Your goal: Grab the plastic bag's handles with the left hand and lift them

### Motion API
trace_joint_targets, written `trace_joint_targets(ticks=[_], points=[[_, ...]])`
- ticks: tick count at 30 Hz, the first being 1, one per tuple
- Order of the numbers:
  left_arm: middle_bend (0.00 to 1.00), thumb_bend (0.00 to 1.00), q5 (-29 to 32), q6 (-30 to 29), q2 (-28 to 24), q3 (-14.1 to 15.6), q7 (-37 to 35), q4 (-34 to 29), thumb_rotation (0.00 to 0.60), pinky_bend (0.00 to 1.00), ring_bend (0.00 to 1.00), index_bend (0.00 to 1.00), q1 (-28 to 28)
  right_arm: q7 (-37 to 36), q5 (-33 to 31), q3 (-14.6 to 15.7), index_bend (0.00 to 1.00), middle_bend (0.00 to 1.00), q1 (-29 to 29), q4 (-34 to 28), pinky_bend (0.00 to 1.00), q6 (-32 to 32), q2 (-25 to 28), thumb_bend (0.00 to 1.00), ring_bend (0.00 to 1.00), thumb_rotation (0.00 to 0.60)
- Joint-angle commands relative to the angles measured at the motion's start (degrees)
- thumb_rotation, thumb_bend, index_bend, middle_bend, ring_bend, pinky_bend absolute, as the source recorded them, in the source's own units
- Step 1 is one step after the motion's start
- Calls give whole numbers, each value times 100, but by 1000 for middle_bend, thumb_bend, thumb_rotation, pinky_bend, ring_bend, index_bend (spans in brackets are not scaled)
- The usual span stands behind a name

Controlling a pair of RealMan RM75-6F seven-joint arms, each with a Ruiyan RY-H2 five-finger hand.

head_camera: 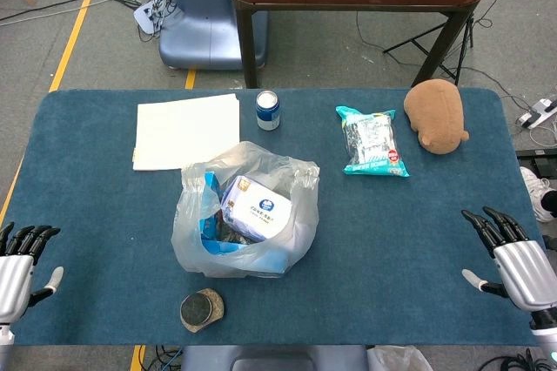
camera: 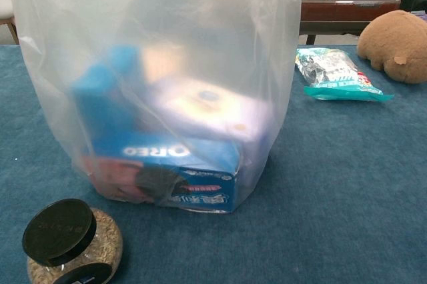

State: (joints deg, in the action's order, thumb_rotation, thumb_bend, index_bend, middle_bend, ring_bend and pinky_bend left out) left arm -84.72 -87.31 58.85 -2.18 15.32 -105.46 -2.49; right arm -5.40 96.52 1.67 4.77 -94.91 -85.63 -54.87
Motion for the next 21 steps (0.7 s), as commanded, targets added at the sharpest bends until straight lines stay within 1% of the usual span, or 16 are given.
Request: trace_joint_targets(ticks=[1,7,11,13,16,21], points=[[192,314,10,10,-1,0,1,1,600,0,139,207,-5,-2,0,0,72,193,3,4,142,4,-4,171,62,600],[191,314,23,48,-38,-5,-64,-11,600,0,139,207,-26,-1,9,-11,72,193,7,6,143,-17,6,171,62,600],[192,315,-21,104,-126,-23,-332,-7,600,0,139,207,-72,10,19,-38,72,193,-3,-22,143,-85,40,171,62,600],[192,314,-57,196,-206,-29,-680,-7,600,0,139,207,-123,16,26,-48,72,193,-5,-38,143,-110,54,171,62,600],[192,312,-121,414,-410,-67,-1560,42,600,0,139,206,-255,41,47,-53,72,193,0,-66,143,-121,73,171,62,600],[192,271,-362,706,-743,-105,-2786,133,600,0,139,189,-499,80,76,-51,72,193,-1,-110,143,-136,84,171,62,600]])
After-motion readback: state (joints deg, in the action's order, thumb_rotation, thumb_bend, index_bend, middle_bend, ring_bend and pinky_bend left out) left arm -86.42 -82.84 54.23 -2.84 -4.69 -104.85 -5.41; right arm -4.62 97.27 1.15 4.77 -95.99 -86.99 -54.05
